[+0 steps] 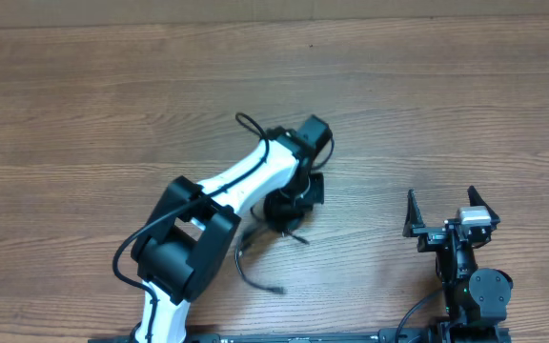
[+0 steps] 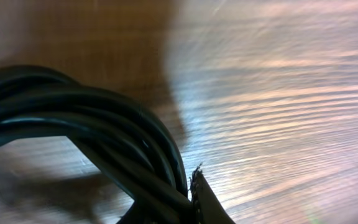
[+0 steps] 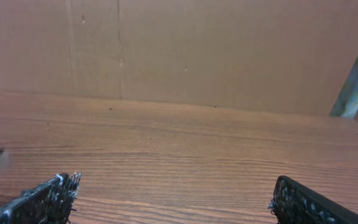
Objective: Untangle cables
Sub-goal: 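Raise the held cable bundle with the left gripper, letting ends hang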
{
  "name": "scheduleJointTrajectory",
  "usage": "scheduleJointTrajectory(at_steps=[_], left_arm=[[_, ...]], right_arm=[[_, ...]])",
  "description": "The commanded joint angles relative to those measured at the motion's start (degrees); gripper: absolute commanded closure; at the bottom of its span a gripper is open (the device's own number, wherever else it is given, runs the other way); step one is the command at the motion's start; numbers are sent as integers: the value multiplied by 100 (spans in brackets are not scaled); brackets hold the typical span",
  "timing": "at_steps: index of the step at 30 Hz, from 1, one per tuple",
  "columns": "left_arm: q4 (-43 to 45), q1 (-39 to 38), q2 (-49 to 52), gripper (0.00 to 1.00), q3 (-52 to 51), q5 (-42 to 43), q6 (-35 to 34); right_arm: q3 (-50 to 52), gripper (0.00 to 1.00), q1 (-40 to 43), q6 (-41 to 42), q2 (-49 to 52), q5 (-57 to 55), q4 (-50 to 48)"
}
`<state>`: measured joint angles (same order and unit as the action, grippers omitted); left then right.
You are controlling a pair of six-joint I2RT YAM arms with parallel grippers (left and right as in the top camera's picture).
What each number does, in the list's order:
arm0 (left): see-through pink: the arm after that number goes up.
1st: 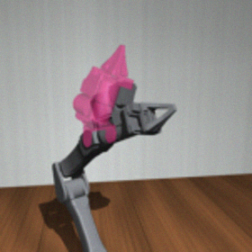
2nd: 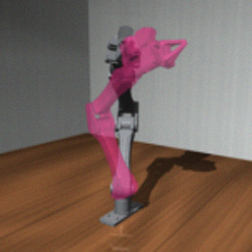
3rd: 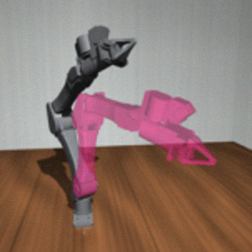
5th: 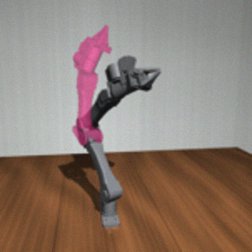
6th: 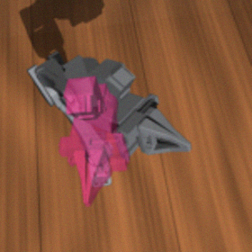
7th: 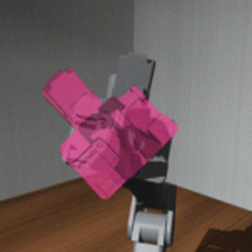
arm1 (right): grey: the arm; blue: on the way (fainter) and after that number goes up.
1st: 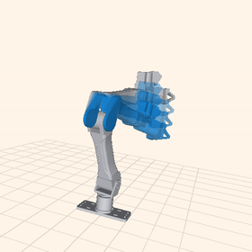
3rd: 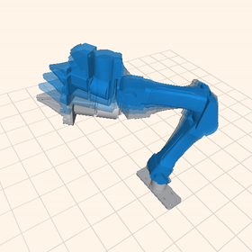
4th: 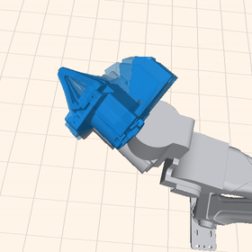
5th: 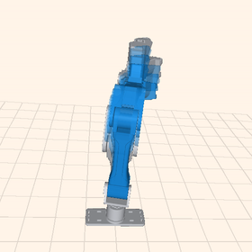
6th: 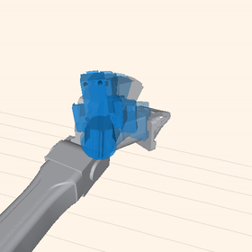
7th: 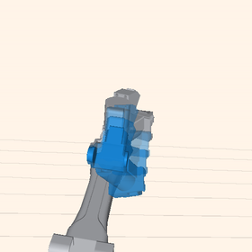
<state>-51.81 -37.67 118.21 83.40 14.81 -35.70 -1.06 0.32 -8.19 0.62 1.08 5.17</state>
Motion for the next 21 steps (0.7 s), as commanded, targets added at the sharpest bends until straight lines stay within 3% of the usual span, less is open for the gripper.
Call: scheduleJointTrajectory(at_steps=[1, 5, 8, 14, 21], left_arm=[[-201, 251, -7, 96, 866, 26, 1665], [-385, 315, -7, 96, 1561, 4, 3099], [-540, 289, -7, 96, 1738, 7, 3353], [-992, 157, 13, 96, 1528, -42, 4487], [-839, 164, 20, 96, 1497, -37, 4291]], right_arm=[[61, 0, -26, -26, -46, -39, -33], [61, 0, -26, -26, -46, -37, -33], [61, 0, -26, -26, -46, -39, -33], [61, 0, -26, -26, -46, -39, -33], [61, 0, -26, -26, -46, -39, -33]])
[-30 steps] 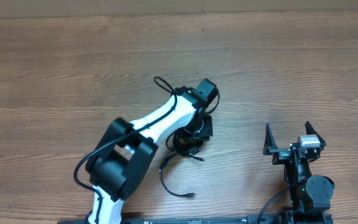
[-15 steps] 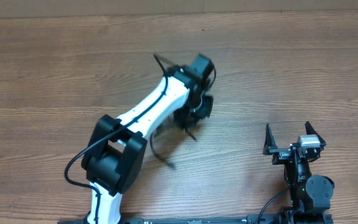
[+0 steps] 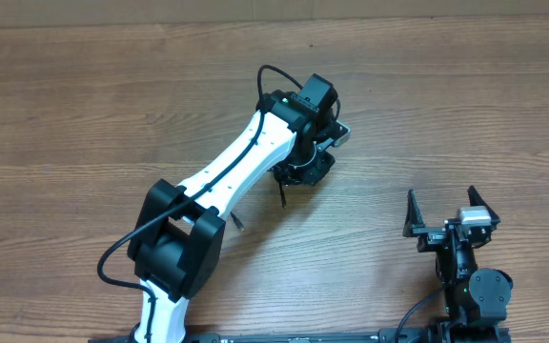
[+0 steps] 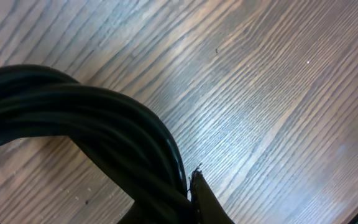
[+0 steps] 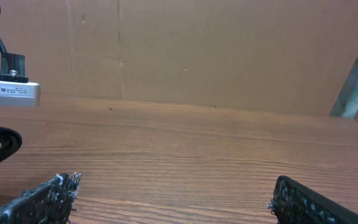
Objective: Untangle cables
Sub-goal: 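Raise the held cable bundle with the left gripper, letting ends hang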
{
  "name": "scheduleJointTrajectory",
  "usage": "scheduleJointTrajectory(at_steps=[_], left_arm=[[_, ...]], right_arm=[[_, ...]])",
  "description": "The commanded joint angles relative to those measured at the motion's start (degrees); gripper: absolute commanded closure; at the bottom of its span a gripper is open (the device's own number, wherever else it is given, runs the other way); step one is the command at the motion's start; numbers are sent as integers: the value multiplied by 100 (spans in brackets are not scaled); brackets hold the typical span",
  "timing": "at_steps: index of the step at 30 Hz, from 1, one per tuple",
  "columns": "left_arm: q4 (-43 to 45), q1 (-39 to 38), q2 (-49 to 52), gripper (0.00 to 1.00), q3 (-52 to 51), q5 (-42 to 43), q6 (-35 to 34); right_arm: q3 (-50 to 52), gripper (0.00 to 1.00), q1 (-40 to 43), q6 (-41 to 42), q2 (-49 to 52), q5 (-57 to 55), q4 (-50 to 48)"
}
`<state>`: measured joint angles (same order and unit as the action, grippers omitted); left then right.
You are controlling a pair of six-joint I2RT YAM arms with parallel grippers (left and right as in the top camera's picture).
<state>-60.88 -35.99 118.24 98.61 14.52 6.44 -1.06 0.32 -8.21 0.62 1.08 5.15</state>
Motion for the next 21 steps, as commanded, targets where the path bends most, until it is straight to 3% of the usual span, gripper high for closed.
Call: scheduleJointTrajectory(at_steps=[1, 15, 21], left_arm=[[76, -4, 17, 96, -24, -9, 57], [61, -4, 17, 96, -24, 9, -210], [133, -4, 17, 96, -24, 13, -1001]], right_arm=[[61, 0, -26, -24, -46, -39, -31], [61, 0, -26, -24, -46, -39, -31], [61, 0, -26, -24, -46, -39, -31]])
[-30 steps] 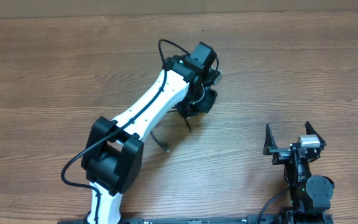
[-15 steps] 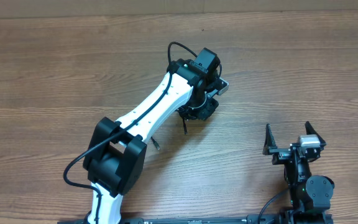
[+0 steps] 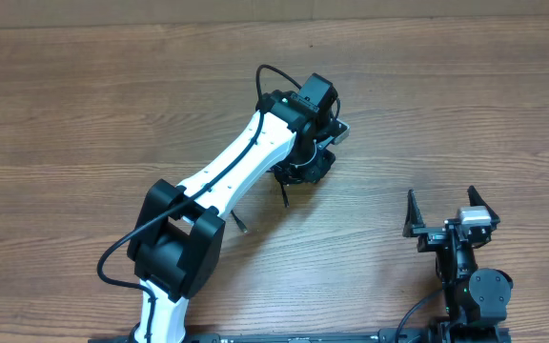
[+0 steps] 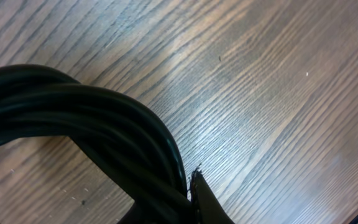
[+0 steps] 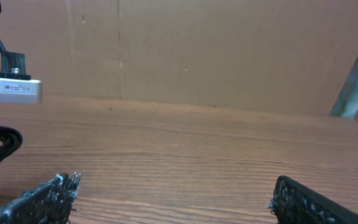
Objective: Untangle cables
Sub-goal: 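Raise the held cable bundle with the left gripper, letting ends hang, then move the right gripper up toward the cables held by the left gripper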
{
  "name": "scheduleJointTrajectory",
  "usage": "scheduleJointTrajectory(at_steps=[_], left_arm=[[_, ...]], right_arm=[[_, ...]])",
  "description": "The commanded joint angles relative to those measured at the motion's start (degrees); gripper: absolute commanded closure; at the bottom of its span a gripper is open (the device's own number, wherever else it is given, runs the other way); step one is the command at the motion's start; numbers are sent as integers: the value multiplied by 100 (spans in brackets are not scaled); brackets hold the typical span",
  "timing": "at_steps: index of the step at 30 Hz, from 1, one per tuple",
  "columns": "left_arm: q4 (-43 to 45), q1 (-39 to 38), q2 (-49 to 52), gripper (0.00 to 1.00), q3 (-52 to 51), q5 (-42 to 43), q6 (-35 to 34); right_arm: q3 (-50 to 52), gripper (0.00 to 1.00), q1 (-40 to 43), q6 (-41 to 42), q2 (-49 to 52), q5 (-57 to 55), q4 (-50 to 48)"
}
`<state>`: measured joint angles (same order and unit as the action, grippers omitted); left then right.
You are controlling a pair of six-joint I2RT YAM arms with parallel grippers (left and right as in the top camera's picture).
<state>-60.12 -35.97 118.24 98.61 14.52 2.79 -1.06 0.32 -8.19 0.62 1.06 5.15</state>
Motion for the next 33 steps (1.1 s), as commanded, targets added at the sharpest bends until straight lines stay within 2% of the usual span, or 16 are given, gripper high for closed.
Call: scheduleJointTrajectory(at_steps=[1, 7, 22, 33], left_arm=[[85, -7, 17, 96, -24, 11, -774], [391, -7, 17, 96, -24, 15, -1390], [439, -7, 17, 96, -24, 11, -1408], [-518, 4, 13, 96, 138, 11, -1443]], right_arm=[[61, 0, -26, -26, -46, -37, -31], [61, 0, -26, -26, -46, -37, -31], [61, 0, -26, -26, -46, -37, -31], [61, 0, -26, -26, -46, -37, -31]])
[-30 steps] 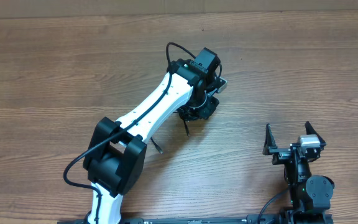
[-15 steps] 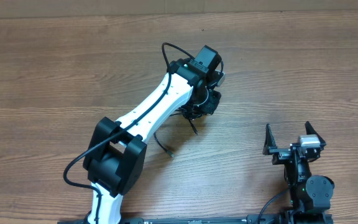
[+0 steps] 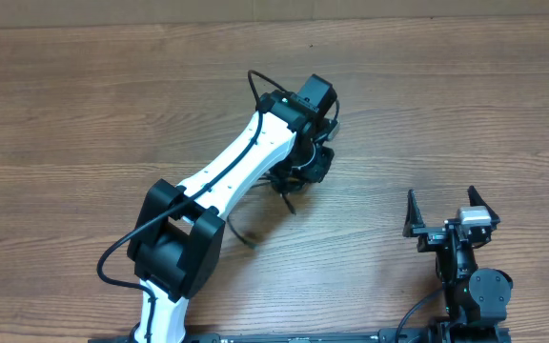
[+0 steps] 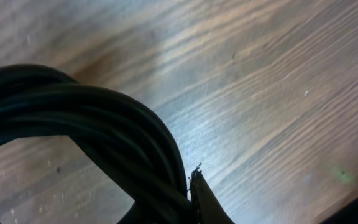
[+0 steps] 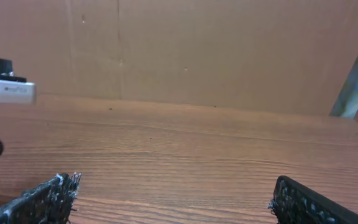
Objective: Untangle cables
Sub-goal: 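Move the right gripper up toward the cables held by the left gripper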
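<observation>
A coiled bundle of black cables [image 4: 98, 134] fills the lower left of the left wrist view, and my left gripper [image 4: 188, 199] is shut on it, one fingertip [image 4: 204, 199] showing beside the strands. From overhead the bundle [image 3: 305, 170] hangs under the left gripper [image 3: 311, 143] near the table's middle, with loose cable ends [image 3: 241, 229] trailing down to the wood. My right gripper [image 3: 450, 211] rests at the near right, open, with nothing between its fingers [image 5: 42, 196].
The wooden table [image 3: 84, 114] spreads in every direction. A cardboard wall [image 5: 197, 50] stands behind it, and a metal post [image 5: 356, 74] shows at the far right of the right wrist view.
The left gripper has shifted slightly with the bundle. The loose cable ends now trail farther toward the near side, down to the wood. The right arm has not moved.
At first the left gripper held the bundle lower and nearer, with a cable loop lying on the table. Then it held the bundle farther back and higher, loose ends dangling short. It stayed there, and now the ends hang longer.
</observation>
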{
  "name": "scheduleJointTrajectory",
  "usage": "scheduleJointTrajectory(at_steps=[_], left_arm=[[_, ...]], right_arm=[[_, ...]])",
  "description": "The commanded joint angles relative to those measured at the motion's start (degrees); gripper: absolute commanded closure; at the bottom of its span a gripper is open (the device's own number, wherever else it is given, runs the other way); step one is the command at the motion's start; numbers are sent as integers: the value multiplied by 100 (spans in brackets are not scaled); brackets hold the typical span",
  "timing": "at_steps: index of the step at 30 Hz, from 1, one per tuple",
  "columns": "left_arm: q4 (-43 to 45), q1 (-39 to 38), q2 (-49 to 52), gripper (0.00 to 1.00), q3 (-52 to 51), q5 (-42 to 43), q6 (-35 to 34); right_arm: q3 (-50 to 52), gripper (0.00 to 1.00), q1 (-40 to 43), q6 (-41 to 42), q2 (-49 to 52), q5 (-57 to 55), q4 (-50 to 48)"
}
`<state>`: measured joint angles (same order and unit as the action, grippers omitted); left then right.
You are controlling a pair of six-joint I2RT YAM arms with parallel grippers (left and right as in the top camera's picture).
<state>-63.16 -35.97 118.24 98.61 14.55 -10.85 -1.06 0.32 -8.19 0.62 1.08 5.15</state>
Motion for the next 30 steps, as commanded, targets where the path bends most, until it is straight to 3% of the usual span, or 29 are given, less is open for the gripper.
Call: scheduleJointTrajectory(at_steps=[1, 5, 8, 11, 14, 18, 22, 24, 27, 30], left_arm=[[-323, 4, 13, 96, 138, 9, -76], [-743, 4, 13, 96, 138, 59, -37], [-1086, -11, 13, 96, 138, 566, 518], [-1425, -7, 7, 96, 179, 1626, 1355], [-1773, 87, -13, 96, 474, 1744, 1484], [-2033, 188, -111, 96, 1045, 1847, 1742], [-2212, 177, -343, 96, 1561, 2063, 2544], [-2232, 177, -503, 96, 1600, 1956, 2975], [-2225, 205, -595, 96, 1600, 1947, 3215], [-2212, 225, -608, 96, 1600, 2249, 3390]], right_arm=[[61, 0, -26, -26, -46, -39, -31], [61, 0, -26, -17, -46, 225, -63], [61, 0, -26, 426, -46, 1427, -192], [61, 0, -26, 1364, -46, 3294, -225], [61, 0, -26, 2100, -46, 4446, -129], [55, 0, -24, 3115, -44, 4262, -184], [-50, 0, -20, 5604, -22, 3908, -181], [-175, 0, -20, 6196, 2, 3995, -186], [-361, 0, -20, 6371, 2, 4365, -251], [-431, 0, -22, 6395, 2, 5204, -1355]])
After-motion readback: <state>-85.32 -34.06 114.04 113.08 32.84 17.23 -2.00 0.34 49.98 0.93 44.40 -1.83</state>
